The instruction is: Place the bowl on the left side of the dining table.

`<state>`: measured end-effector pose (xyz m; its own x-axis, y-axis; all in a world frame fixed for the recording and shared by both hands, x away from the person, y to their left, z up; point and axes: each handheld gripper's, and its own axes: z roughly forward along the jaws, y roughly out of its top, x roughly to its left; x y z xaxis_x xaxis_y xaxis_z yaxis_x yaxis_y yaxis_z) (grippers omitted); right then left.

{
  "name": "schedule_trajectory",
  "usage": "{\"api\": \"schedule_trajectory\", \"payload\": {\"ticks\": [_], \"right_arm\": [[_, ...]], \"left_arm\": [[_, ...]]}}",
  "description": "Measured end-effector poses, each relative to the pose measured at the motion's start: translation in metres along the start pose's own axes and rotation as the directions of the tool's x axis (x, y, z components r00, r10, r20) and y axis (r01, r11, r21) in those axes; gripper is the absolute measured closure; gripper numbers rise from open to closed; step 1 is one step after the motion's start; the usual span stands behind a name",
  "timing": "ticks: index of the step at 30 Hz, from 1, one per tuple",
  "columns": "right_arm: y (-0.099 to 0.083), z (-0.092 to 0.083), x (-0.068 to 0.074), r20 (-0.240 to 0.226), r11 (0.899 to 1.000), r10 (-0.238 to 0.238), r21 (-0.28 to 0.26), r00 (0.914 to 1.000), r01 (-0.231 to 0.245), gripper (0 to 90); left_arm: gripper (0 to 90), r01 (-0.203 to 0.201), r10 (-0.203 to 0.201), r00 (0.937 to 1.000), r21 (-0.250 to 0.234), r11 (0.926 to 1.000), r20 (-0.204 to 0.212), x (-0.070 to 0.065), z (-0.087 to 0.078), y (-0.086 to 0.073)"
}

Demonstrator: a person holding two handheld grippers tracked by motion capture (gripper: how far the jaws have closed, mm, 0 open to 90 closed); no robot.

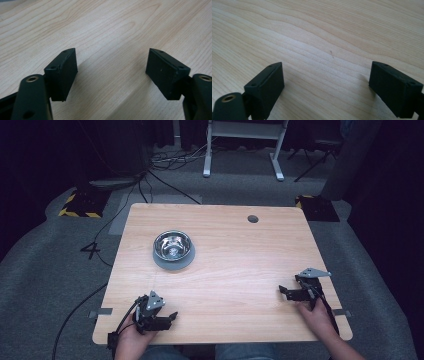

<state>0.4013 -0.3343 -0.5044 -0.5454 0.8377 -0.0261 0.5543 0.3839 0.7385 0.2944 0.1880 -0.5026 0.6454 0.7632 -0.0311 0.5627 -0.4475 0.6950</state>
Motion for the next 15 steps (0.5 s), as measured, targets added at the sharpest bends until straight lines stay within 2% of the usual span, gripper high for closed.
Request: {"api": "schedule_trajectory", "payload": {"ticks": [7, 9, 11, 15], "right_arm": [[-0.0001, 0.0, -0.0004, 0.004, 1.0, -0.005, 0.002, 1.0, 0.005, 12.5], [-0.0002, 0.0, -0.0004, 0.004, 1.0, -0.005, 0.002, 1.0, 0.005, 12.6], [-0.0002, 0.0, -0.0004, 0.004, 1.0, -0.005, 0.002, 1.0, 0.005, 12.6], [-0.0001, -0.0001, -0.0004, 0.004, 1.0, -0.006, 0.002, 1.0, 0.006, 12.6]], "left_arm": [[24.7, 0.001, -0.001, 1.0, -0.002, 1.0, -0.004, -0.0003, 0.0001, 0.0], [25.0, 0.012, -0.011, 0.9996, 0.002, 0.9999, -0.027, -0.0013, 0.0002, 0.0007], [25.0, 0.025, -0.025, 0.9991, -0.006, 0.9997, -0.033, -0.002, 0.001, 0.001], [25.0, 0.027, -0.027, 0.9986, -0.006, 0.9996, -0.045, -0.0019, 0.0013, 0.0015]]}}
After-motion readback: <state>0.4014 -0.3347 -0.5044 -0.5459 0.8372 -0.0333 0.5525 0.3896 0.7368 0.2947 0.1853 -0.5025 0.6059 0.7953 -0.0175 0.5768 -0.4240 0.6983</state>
